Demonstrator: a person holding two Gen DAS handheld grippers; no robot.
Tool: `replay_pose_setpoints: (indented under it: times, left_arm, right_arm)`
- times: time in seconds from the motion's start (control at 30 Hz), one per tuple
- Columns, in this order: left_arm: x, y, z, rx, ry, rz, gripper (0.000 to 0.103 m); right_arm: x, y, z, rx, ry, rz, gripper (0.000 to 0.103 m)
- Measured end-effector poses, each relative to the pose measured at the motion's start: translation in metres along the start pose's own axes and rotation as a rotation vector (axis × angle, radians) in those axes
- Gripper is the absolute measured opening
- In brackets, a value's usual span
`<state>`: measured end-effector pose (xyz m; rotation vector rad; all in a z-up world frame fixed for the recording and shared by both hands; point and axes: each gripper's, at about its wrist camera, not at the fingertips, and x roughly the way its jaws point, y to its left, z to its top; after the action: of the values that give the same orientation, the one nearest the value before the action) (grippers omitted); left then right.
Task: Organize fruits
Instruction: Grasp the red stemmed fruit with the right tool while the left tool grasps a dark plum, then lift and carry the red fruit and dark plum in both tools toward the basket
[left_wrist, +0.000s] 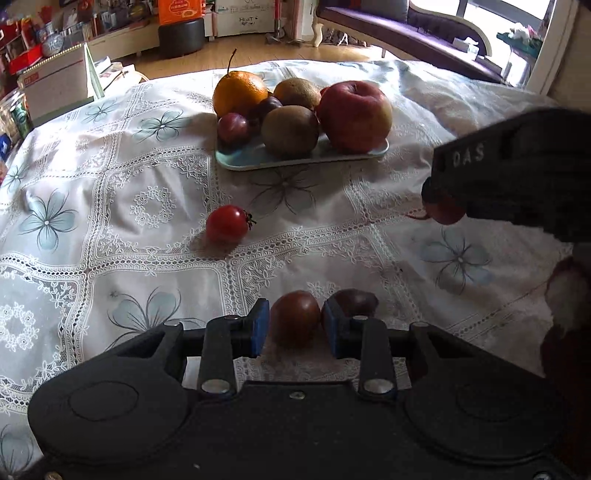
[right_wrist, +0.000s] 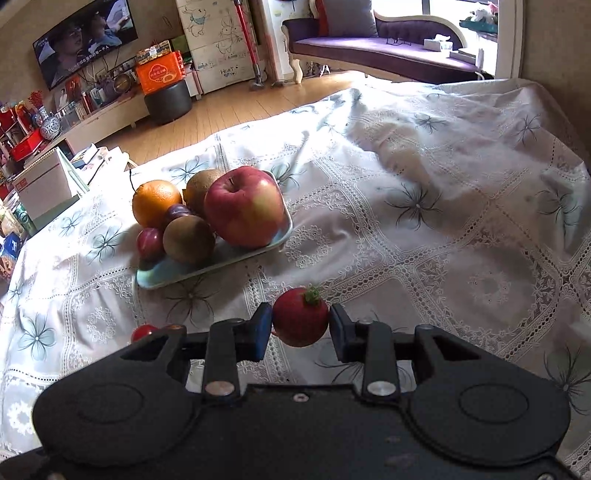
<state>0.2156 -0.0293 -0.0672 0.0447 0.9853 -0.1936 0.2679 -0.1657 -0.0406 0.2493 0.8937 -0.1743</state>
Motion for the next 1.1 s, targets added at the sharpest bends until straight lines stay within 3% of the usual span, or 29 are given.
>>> replay_pose_setpoints:
  times: [0.07, 0.17, 0.23, 0.37, 0.8, 0.97, 1.1]
  left_arm:
    - [0.002, -0.004, 0.0, 0.017, -0.002, 0.03, 0.04]
    - [0.006, 0.004, 0.001, -0.034, 0.029, 0.015, 0.042]
    - [0.011, 0.01, 0.003, -0.068, 0.046, 0.008, 0.049]
    - [0.014, 0.007, 0.003, -0.054, 0.046, 0.02, 0.05]
    - [0.012, 0.004, 0.003, -0.028, 0.051, 0.024, 0.051]
    - [0.012, 0.021, 0.003, -0.167, 0.056, 0.003, 0.052]
    - [0.01, 0.054, -0.002, -0.426, 0.034, -0.007, 0.051]
  right_arm:
    - [0.008, -0.006, 0.003, 0.029, 0.043, 0.028, 0.035]
    - [0.019, -0.013, 0.004, 0.079, 0.103, 0.05, 0.035]
    - [0.027, -0.016, 0.004, 0.108, 0.151, 0.07, 0.035]
    - [0.039, -0.021, 0.005, 0.148, 0.208, 0.073, 0.035]
    - [0.039, -0.021, 0.005, 0.15, 0.209, 0.078, 0.035]
    - [0.036, -0.023, 0.004, 0.156, 0.201, 0.088, 0.035]
    - [0.036, -0.023, 0.004, 0.153, 0.198, 0.09, 0.035]
